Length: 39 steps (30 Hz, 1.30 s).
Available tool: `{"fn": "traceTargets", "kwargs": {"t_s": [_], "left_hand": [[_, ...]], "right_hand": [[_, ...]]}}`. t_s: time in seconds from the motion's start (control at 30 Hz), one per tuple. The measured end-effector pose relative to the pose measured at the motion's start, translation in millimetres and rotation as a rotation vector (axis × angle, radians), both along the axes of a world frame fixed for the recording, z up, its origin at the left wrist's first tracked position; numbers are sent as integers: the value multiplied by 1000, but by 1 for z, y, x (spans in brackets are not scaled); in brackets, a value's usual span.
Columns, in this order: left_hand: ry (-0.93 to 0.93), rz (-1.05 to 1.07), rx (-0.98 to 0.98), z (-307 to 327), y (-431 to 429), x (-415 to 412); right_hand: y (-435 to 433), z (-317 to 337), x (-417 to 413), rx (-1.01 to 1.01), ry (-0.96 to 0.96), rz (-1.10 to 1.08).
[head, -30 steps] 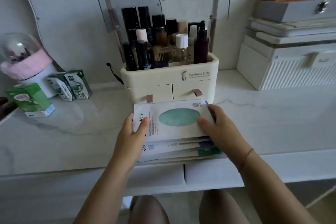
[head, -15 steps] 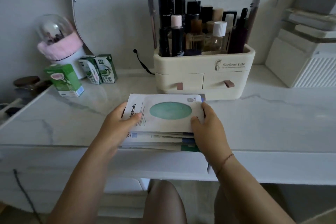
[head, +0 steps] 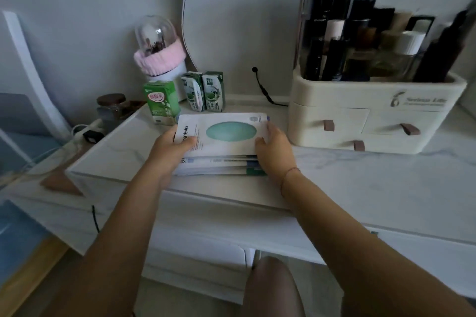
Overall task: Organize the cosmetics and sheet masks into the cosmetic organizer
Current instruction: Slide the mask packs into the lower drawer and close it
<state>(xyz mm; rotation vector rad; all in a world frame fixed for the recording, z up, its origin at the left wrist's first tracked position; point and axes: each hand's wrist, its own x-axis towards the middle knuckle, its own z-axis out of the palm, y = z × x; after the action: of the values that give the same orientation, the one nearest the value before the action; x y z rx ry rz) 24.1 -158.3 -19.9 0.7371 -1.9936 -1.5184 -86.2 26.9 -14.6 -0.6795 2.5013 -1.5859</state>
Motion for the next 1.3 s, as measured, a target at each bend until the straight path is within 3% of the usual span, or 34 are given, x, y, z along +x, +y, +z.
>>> {"fn": "traceTargets", "kwargs": {"t_s": [0.2, 0.33, 0.4, 0.47, 0.57, 0.63, 0.73, 0.9, 1.3], "left_hand": [[-39, 89, -30, 0, 1, -10], [-192, 276, -354, 10, 16, -2], [-103, 338, -476, 19, 38, -1], [1, 286, -543, 25, 70, -8], [78, 70, -592, 24, 125, -31], [111, -57, -645, 20, 157, -50], [152, -147, -742, 17, 187, -77], [194, -158, -810, 18, 194, -98], [138, -204, -716, 20, 195, -93]], "right_hand": [[-5, 0, -10, 51, 55, 30], [24, -9, 11, -23, 190, 69], [51, -12, 15, -106, 183, 12], [82, -12, 6, -237, 37, -119], [121, -4, -14, -597, -381, -230], [134, 1, -24, -685, -509, -252], [145, 5, -39, -700, -583, -309], [152, 6, -59, -557, -627, -264], [173, 7, -44, -484, -562, -177]]}}
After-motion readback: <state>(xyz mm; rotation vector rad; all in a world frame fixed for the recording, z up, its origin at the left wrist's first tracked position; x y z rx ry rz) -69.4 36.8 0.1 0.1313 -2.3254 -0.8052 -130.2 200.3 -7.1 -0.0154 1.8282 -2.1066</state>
